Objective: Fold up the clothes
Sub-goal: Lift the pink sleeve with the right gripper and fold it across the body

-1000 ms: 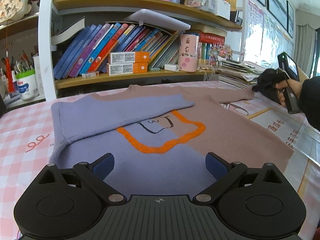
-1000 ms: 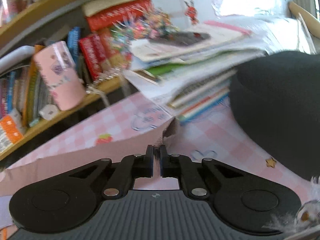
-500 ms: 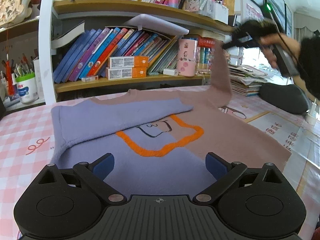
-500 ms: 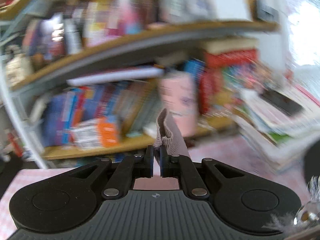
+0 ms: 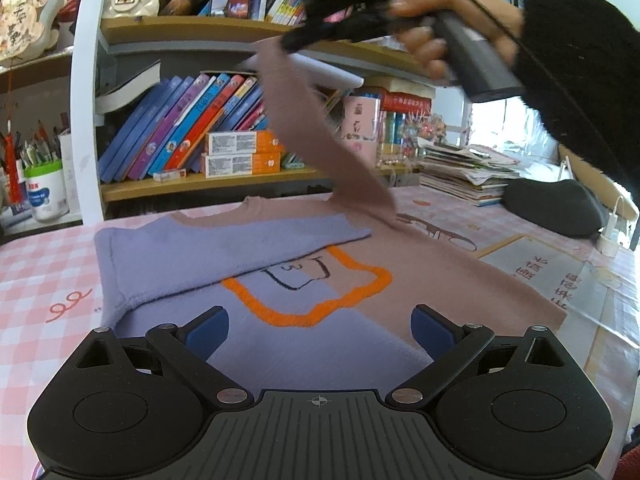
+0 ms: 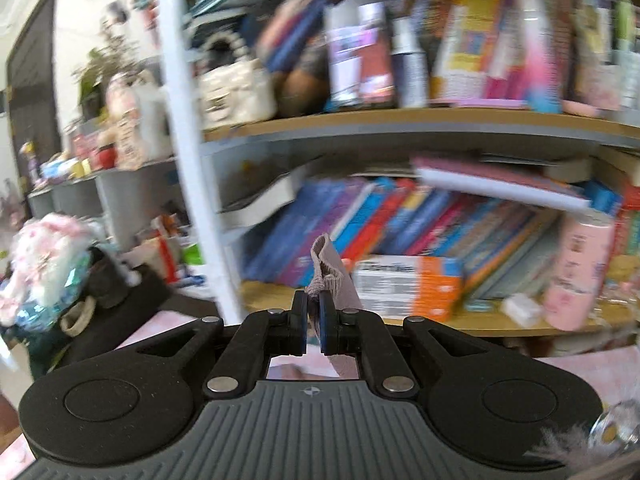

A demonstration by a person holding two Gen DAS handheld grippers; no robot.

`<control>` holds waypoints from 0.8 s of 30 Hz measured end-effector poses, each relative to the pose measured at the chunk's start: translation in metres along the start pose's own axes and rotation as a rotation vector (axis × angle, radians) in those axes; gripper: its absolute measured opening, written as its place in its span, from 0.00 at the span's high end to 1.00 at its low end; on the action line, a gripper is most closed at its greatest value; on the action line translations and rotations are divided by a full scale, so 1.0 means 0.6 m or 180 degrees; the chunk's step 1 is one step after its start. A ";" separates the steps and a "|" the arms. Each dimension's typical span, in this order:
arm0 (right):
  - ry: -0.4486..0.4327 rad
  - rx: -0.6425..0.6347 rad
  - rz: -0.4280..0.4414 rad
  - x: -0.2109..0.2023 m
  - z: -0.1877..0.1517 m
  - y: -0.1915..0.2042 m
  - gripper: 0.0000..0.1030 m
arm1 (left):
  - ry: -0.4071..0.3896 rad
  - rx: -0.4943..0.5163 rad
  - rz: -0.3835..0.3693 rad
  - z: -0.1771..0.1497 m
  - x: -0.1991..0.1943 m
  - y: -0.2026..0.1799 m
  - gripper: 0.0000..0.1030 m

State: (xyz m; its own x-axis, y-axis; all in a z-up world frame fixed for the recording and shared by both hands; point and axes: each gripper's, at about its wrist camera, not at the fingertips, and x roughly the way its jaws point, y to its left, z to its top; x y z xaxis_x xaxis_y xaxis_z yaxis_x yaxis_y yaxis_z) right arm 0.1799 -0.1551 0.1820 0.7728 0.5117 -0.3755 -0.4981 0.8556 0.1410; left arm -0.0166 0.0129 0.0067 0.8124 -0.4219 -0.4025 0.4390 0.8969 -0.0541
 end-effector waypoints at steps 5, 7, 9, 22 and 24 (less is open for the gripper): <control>0.0201 -0.0078 0.0169 0.044 -0.022 0.053 0.95 | -0.0047 0.0012 -0.0036 -0.001 -0.004 0.001 0.03; 0.0285 -0.0107 0.0212 0.061 -0.033 0.069 0.95 | -0.0062 0.0006 -0.0053 -0.002 -0.005 0.001 0.03; 0.0361 -0.0122 0.0245 0.074 -0.047 0.081 0.95 | -0.0069 -0.0003 -0.0076 -0.002 -0.005 0.002 0.03; 0.0763 -0.0236 0.0415 0.147 -0.113 0.130 0.83 | -0.0093 -0.0155 -0.0151 -0.002 -0.006 0.012 0.03; 0.0679 -0.0216 0.0469 0.137 -0.112 0.130 0.66 | -0.0091 -0.0191 -0.0153 -0.002 -0.005 0.015 0.03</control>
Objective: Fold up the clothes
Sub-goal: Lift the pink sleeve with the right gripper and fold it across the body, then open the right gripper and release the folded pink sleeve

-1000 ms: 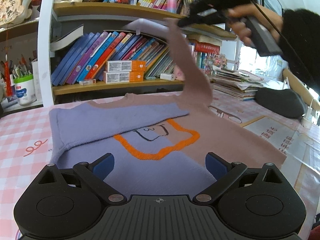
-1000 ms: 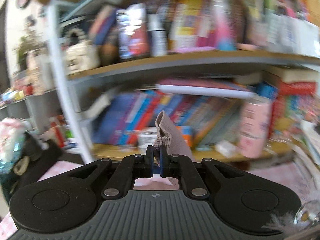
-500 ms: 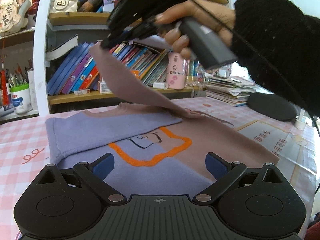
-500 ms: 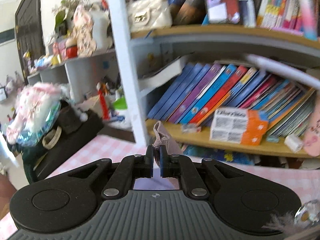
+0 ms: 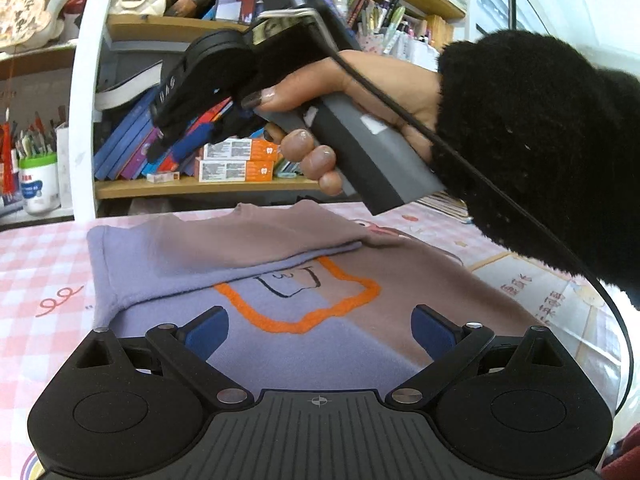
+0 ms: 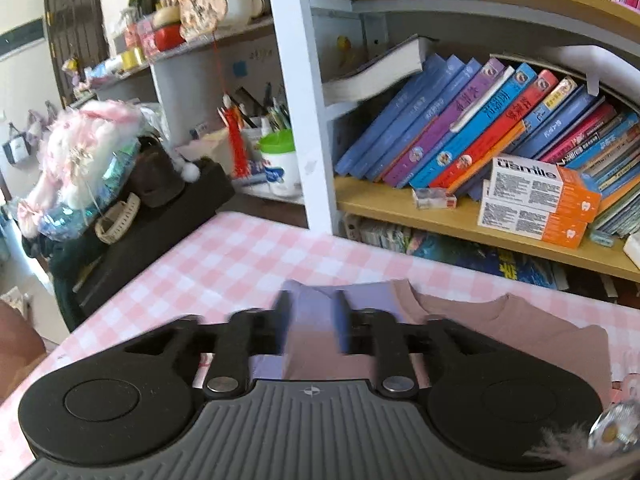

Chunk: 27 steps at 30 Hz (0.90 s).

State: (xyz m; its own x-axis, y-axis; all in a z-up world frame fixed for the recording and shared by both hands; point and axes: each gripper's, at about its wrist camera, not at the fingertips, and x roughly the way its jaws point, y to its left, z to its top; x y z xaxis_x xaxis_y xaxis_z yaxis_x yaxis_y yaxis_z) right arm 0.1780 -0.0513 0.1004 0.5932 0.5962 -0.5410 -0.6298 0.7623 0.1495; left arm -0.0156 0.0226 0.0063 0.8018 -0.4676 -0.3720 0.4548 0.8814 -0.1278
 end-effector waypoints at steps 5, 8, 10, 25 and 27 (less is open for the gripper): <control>-0.0144 0.0072 -0.0008 -0.052 -0.012 -0.019 0.63 | 0.0021 -0.0047 -0.0009 0.000 0.001 0.004 0.03; -0.0144 0.0173 -0.0108 -0.097 -0.045 -0.048 0.59 | 0.0062 -0.0109 0.0007 0.000 0.003 0.009 0.03; -0.0093 0.0179 -0.0222 -0.128 -0.078 -0.065 0.58 | 0.0085 -0.0142 0.0036 0.000 0.005 0.013 0.03; 0.0100 0.0360 -0.0897 -0.329 -0.351 -0.164 0.40 | 0.0350 -0.0011 0.0550 -0.007 0.008 0.003 0.03; 0.0069 0.0364 -0.0941 -0.353 -0.373 -0.172 0.38 | 0.0468 0.0097 0.0800 -0.013 0.001 -0.005 0.03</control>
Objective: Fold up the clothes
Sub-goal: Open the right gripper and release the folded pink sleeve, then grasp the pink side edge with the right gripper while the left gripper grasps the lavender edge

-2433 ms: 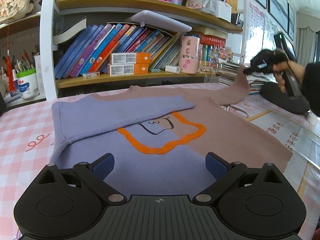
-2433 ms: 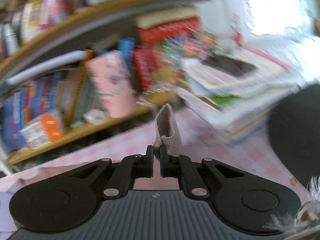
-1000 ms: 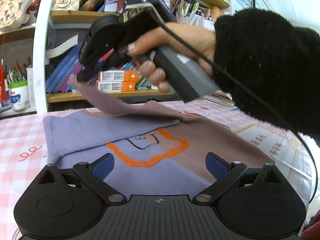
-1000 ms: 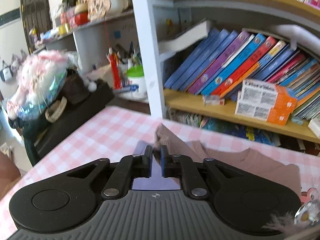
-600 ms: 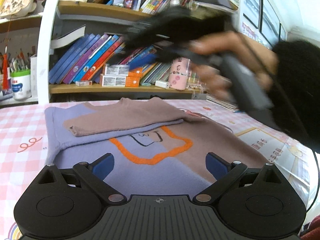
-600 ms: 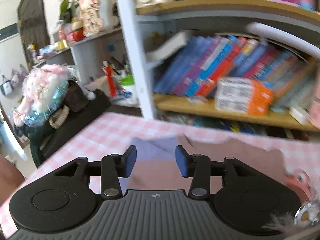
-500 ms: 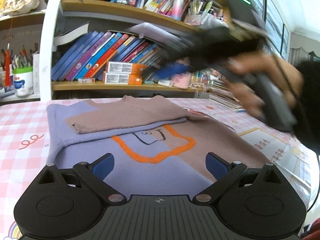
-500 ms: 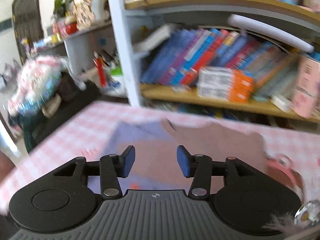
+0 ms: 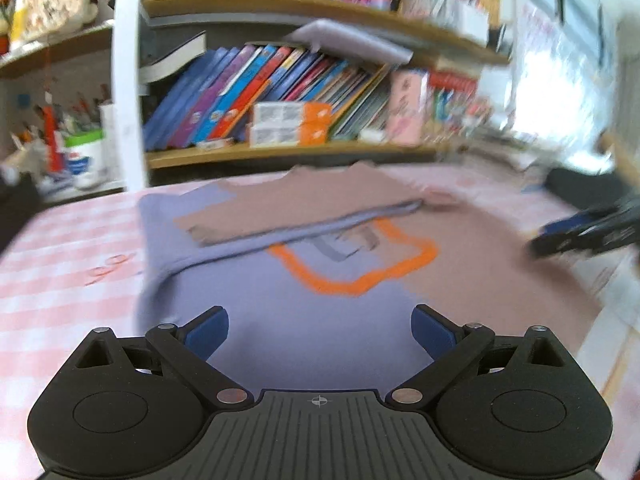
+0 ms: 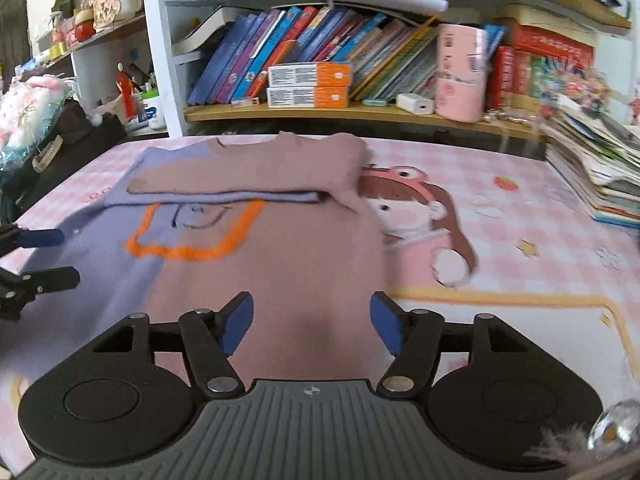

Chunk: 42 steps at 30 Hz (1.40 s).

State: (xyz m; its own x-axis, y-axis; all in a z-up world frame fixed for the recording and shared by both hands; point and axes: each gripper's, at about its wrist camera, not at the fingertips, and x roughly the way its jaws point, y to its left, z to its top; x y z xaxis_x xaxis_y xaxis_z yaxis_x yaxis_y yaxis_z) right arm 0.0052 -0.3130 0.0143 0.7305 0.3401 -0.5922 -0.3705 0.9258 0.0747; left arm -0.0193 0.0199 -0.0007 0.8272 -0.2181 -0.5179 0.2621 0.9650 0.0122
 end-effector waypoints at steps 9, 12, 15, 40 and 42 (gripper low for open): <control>-0.0054 0.0171 0.0071 -0.045 -0.049 -0.056 0.34 | 0.0314 -0.0477 0.0835 -0.061 -0.080 0.061 0.03; -0.0040 0.0161 0.0186 -0.049 -0.061 -0.052 0.34 | 0.0299 -0.0774 0.0844 -0.077 -0.112 0.082 0.03; -0.0015 0.0151 0.0254 -0.050 -0.071 -0.047 0.34 | 0.0247 -0.0860 0.0771 -0.079 -0.130 0.083 0.04; 0.0259 0.0214 0.0310 0.019 -0.030 -0.056 0.84 | 0.0237 -0.1102 0.0216 -0.060 -0.069 0.079 0.94; 0.0153 0.0346 0.0601 0.015 -0.025 -0.055 0.87 | 0.0174 -0.1131 0.0107 -0.054 -0.072 0.079 0.95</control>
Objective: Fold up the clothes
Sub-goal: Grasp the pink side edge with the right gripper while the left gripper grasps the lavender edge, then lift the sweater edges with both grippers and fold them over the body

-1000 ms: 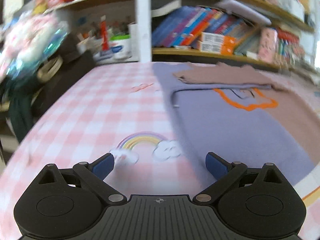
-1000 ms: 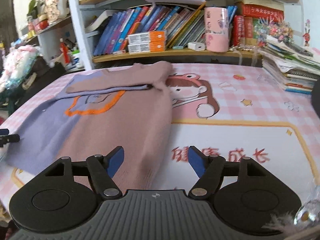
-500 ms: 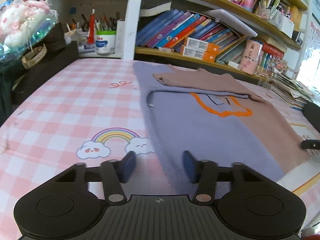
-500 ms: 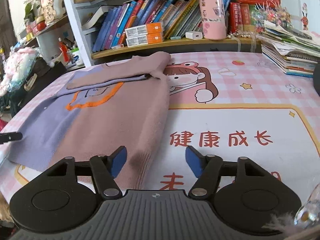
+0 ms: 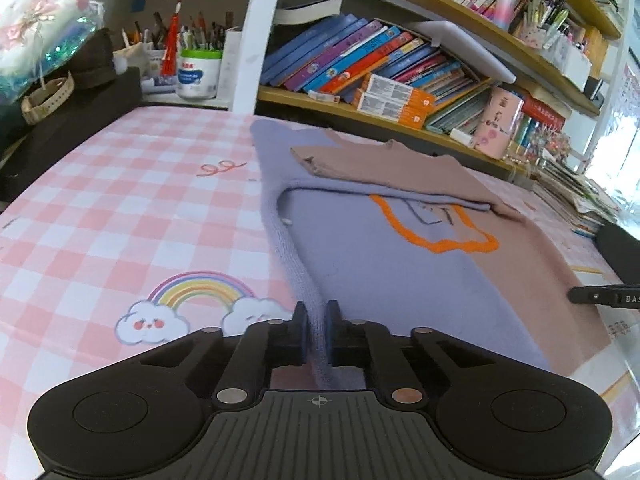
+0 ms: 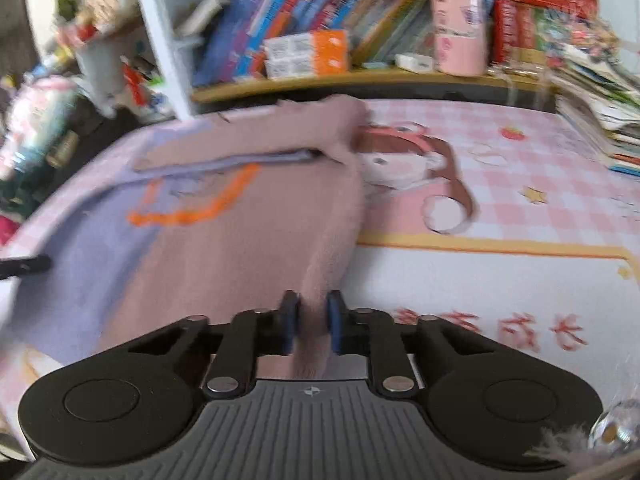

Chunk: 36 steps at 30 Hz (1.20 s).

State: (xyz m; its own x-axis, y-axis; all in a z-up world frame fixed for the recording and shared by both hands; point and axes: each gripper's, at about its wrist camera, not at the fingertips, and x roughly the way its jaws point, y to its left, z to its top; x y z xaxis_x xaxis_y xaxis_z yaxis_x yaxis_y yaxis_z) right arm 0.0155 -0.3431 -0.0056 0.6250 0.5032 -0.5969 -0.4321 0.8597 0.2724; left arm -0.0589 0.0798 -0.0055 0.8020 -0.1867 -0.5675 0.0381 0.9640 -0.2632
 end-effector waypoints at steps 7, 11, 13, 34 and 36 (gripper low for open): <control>-0.0039 0.0381 0.0415 0.002 -0.001 -0.012 0.86 | 0.0068 -0.0112 -0.0249 0.012 -0.007 0.007 0.87; 0.0051 0.0338 0.0326 0.002 -0.013 -0.017 0.76 | 0.0220 -0.0201 -0.0257 -0.001 -0.004 0.020 0.81; 0.0082 0.0313 0.0333 -0.001 -0.021 -0.018 0.76 | 0.0244 -0.0234 -0.0334 -0.008 -0.006 0.023 0.70; 0.0035 0.0412 0.0388 -0.128 -0.119 0.014 0.94 | 0.0202 -0.0322 -0.0564 -0.064 -0.071 0.009 0.94; 0.0026 0.0443 0.0396 -0.136 -0.127 0.015 0.94 | 0.0230 -0.0305 -0.0578 -0.070 -0.077 0.008 0.94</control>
State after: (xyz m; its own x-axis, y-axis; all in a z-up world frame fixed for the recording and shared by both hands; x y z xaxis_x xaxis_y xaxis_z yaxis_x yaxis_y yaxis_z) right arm -0.0888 -0.3831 -0.0123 0.5668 0.6062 -0.5579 -0.4114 0.7949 0.4459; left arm -0.1211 0.0850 -0.0135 0.7421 -0.3721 -0.5575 0.1185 0.8915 -0.4373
